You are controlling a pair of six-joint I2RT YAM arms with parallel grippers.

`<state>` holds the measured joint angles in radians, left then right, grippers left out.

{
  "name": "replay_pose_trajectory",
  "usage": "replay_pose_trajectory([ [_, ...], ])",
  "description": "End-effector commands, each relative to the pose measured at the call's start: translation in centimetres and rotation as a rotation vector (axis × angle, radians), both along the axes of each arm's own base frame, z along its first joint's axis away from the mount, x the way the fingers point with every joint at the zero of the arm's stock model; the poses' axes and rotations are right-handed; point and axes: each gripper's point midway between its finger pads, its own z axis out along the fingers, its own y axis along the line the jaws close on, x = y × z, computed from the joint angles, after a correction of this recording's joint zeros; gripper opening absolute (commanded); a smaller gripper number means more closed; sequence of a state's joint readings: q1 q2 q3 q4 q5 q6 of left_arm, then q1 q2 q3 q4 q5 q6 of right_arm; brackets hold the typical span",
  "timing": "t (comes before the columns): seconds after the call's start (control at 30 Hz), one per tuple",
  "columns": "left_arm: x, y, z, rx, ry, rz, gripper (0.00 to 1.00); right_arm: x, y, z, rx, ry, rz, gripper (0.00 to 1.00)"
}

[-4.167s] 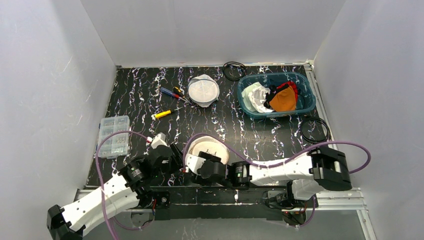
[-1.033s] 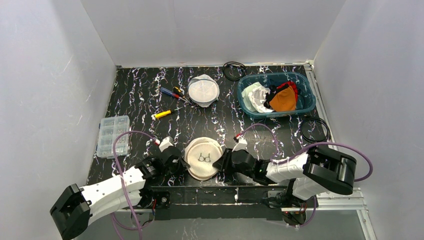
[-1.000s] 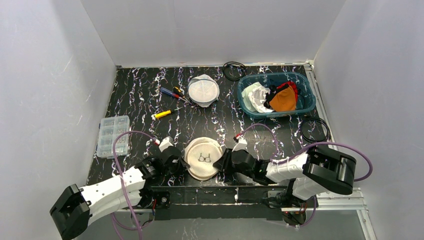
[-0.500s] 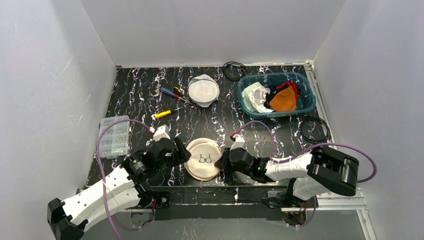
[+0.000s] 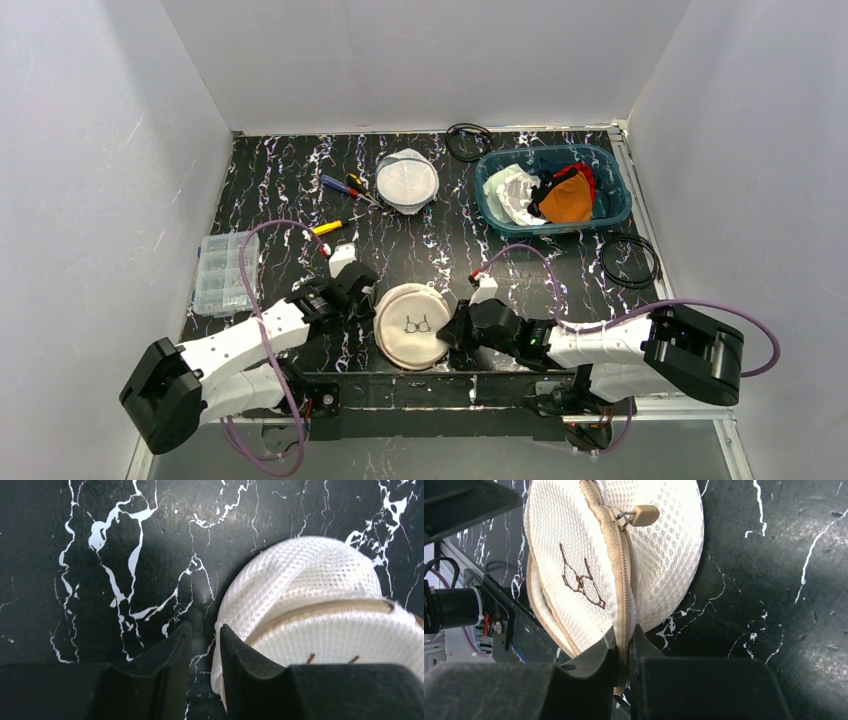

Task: Unzip the laundry bag and remove the bra
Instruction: Adjust the laundry bag at the center of the board.

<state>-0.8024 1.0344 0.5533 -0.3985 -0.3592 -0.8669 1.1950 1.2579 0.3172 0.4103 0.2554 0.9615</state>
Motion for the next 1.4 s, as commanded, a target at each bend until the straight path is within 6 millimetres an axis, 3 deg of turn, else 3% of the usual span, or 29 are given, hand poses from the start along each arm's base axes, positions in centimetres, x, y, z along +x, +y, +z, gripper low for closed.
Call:
replay_pose_trajectory([
  [0.0, 1.4, -0.4, -1.1, -0.020, -0.029, 0.008, 0.25, -0.3, 0.1, 0.7, 0.047, 0.007, 0.013, 0.17],
  [0.2, 0.9, -1.7, -2.6, -0.086, 0.002, -0.014, 0.18, -0.4, 0.9, 2.2, 0.176, 0.062, -0.007, 0.17],
  [0.53, -0.2, -2.0, -3.4, -0.160, 0.006, -0.029, 0.09, 0.0, 2.5, 5.4, 0.319, 0.099, -0.038, 0.14],
  [0.67, -0.5, -2.2, -3.8, -0.179, 0.017, -0.025, 0.08, -0.1, 2.8, 4.3, 0.275, 0.113, -0.032, 0.14],
  [0.87, -1.2, -1.7, -3.9, -0.183, 0.034, -0.012, 0.08, -0.1, 2.5, 0.9, 0.173, 0.139, -0.032, 0.18],
  [0.97, -1.6, -0.7, -3.6, -0.161, 0.039, 0.017, 0.16, -0.2, 2.3, -0.1, 0.141, 0.148, -0.031, 0.23],
  [1.13, -2.2, 1.1, -2.0, -0.109, 0.022, 0.037, 0.55, -0.1, 2.2, 0.0, 0.122, 0.138, -0.030, 0.35],
  [1.33, -2.2, 1.7, 0.6, -0.086, -0.014, 0.006, 0.74, 0.0, 1.7, 0.5, 0.094, 0.126, -0.039, 0.56],
  [1.37, -2.2, 1.8, 0.9, -0.086, -0.014, 0.006, 0.90, 0.1, 1.6, 0.6, 0.090, 0.124, -0.041, 0.59],
])
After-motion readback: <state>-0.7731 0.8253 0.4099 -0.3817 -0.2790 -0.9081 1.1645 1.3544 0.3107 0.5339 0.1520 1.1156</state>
